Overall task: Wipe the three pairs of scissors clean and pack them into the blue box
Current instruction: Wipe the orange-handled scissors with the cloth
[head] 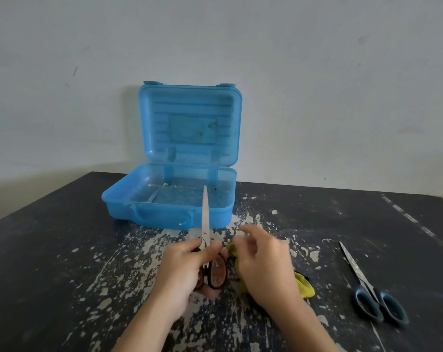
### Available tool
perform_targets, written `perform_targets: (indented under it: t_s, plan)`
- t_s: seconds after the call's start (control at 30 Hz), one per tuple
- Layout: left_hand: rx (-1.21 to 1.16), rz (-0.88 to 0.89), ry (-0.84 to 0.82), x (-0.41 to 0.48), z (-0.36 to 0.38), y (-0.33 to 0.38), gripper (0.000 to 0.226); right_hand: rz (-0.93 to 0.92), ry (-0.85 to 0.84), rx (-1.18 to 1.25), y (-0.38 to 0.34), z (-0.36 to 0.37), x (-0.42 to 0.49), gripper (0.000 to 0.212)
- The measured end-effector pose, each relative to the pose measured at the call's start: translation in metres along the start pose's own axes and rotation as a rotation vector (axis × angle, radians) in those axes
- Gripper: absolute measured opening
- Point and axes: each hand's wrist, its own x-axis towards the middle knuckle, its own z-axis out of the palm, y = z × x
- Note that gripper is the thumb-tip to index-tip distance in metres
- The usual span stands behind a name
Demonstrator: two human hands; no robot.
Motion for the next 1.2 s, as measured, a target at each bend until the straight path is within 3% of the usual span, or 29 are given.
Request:
perform_targets:
  t_s: [0.07,0.17,0.23,0.4,0.47,0.63,0.8,0.93,1.0,1.2]
  plan:
    - [0.058,0.014,0.002,0.000,-0.003,-0.002,0.023,0.009,0.000,-0.296,0.012,0.000,0.003,0.038]
    - [0.106,0.019,-0.022,-0.001,-0.007,-0.003,0.017,0.084,-0.270,-0.501,0.024,0.005,0.005,0.034]
    - [0.126,0.018,-0.011,0.000,-0.010,-0.003,0.013,0.059,-0.260,-0.423,0.028,0.008,0.006,0.026]
    - [0.194,0.022,0.034,0.000,-0.014,0.000,0.014,-0.066,0.126,-0.014,0.024,0.002,0.008,0.019]
    - [0.258,0.042,0.025,-0.001,-0.013,0.000,0.017,-0.170,0.191,0.105,0.012,0.000,0.004,0.019]
    - [0.355,0.028,0.001,0.000,-0.012,-0.005,0.016,-0.411,-0.047,0.130,0.001,0.023,-0.011,0.020]
    - [0.374,0.045,-0.028,-0.001,-0.014,0.000,0.027,-0.422,-0.294,0.198,-0.001,0.015,-0.014,0.040]
    - [0.432,0.066,-0.072,0.000,-0.015,0.000,0.009,-0.463,-0.130,0.116,0.004,0.023,-0.012,0.026]
    - [0.464,0.096,-0.100,-0.002,-0.016,0.002,0.010,-0.474,-0.084,0.080,0.007,0.027,-0.011,0.019]
    - [0.502,0.132,-0.163,-0.004,-0.017,0.009,0.013,-0.487,0.085,-0.054,0.009,0.031,-0.005,0.024]
